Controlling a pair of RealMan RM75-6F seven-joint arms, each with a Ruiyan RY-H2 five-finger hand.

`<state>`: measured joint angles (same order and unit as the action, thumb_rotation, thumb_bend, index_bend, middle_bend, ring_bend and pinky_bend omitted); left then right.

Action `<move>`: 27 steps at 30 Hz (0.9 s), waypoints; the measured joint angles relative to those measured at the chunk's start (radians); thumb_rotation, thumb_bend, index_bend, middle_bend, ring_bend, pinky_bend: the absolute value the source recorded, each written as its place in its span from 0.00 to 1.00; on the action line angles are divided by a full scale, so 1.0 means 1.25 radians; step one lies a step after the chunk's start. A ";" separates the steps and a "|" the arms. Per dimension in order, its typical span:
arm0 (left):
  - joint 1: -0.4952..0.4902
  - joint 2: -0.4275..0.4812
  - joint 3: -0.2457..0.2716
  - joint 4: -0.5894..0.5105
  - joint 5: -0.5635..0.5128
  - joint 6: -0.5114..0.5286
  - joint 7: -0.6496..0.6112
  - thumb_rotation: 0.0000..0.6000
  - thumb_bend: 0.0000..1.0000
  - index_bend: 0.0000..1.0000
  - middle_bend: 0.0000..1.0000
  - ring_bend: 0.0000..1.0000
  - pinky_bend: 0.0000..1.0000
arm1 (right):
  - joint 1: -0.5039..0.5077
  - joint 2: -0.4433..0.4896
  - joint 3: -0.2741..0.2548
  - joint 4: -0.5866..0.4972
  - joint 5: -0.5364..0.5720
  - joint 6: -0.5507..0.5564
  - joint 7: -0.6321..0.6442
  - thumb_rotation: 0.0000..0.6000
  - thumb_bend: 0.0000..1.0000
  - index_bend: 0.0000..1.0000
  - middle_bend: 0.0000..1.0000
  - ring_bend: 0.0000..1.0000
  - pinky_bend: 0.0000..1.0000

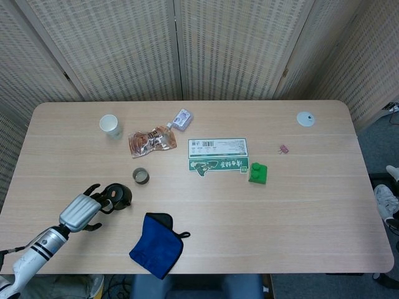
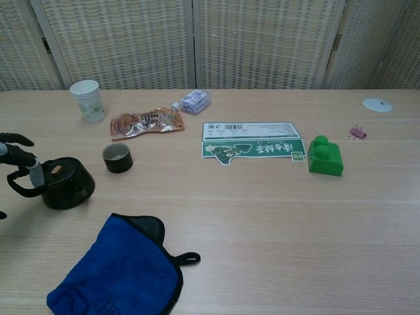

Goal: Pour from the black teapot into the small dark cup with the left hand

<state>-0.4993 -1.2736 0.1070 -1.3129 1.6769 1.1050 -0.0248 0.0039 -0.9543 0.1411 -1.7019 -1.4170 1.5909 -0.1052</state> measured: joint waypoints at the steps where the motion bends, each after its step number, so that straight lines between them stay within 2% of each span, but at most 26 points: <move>1: 0.000 -0.001 0.000 0.001 0.000 0.000 0.000 1.00 0.22 0.40 0.35 0.34 0.07 | 0.000 0.000 0.000 0.000 0.000 0.000 0.000 1.00 0.17 0.19 0.22 0.18 0.25; 27: -0.004 -0.026 0.009 0.033 -0.004 -0.012 -0.014 1.00 0.22 0.43 0.43 0.39 0.07 | -0.004 -0.002 -0.003 -0.003 0.011 -0.002 -0.008 1.00 0.17 0.19 0.22 0.18 0.25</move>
<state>-0.5045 -1.3061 0.1180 -1.2719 1.6720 1.0903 -0.0419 -0.0011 -0.9573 0.1377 -1.7061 -1.4038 1.5886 -0.1154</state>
